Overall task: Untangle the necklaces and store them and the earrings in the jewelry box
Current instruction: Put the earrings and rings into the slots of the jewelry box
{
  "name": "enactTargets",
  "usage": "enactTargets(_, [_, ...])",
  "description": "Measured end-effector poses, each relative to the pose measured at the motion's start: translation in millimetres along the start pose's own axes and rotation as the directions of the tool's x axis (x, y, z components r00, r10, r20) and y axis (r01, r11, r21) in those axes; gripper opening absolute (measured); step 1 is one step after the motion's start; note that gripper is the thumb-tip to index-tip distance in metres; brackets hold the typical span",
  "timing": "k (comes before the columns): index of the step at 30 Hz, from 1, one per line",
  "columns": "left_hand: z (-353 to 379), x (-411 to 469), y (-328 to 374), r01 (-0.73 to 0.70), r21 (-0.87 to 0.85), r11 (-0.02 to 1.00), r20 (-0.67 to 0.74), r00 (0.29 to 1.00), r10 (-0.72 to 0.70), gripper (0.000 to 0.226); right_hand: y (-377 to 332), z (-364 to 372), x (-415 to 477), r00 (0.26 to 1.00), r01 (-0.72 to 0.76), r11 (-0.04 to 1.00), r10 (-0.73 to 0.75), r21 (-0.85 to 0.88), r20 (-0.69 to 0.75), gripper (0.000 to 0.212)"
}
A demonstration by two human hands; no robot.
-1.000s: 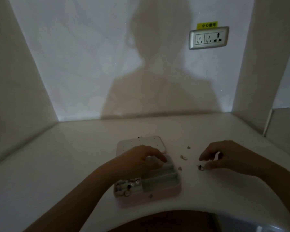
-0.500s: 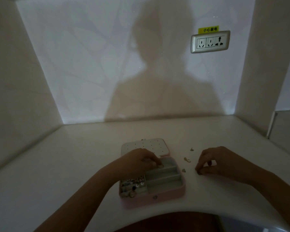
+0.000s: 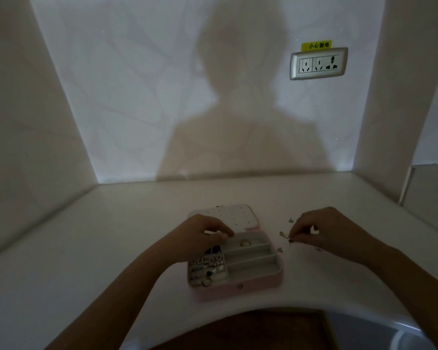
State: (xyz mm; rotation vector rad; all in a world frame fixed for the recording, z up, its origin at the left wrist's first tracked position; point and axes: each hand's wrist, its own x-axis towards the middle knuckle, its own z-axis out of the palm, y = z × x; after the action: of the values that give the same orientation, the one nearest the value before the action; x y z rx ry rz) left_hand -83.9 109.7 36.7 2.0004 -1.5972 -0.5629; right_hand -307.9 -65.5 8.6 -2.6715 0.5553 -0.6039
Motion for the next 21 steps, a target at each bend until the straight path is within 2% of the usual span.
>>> enactTargets(3, [0,-5,4,-0.054,-0.053,0.997,-0.082,0.995,0.049,0.017,-16,-10,0,0.993,-0.02,0.996,0.029,0.086,-0.112,0.015])
enactTargets(6, [0,-11,14,-0.123,-0.128,0.984,-0.128,0.986,0.107,0.017,-37,-17,0,0.989,-0.004,0.971,0.039,0.24,-0.14,0.012])
enactTargets(9, [1,-18,25,-0.165,-0.31,0.936,-0.158,0.98,0.12,0.014,-59,-17,0,0.996,0.017,0.848,0.034,0.53,-0.087,0.009])
enactTargets(11, [4,-22,31,-0.184,-0.424,0.887,-0.16,0.979,0.127,0.02,-69,-11,1,0.998,0.05,0.782,-0.01,0.622,-0.067,0.008])
enactTargets(14, [9,-26,32,-0.188,-0.503,0.844,-0.166,0.979,0.118,0.035,-78,4,6,0.995,0.093,0.716,-0.049,0.692,-0.083,0.01])
enactTargets(18, [11,-30,29,-0.184,-0.529,0.828,-0.208,0.974,0.083,0.022,-86,22,10,0.987,0.126,0.752,-0.032,0.647,-0.155,0.004])
enactTargets(21, [10,-35,24,-0.167,-0.55,0.818,-0.212,0.976,0.056,0.019,-91,34,10,0.985,0.146,0.726,-0.042,0.673,-0.168,0.012])
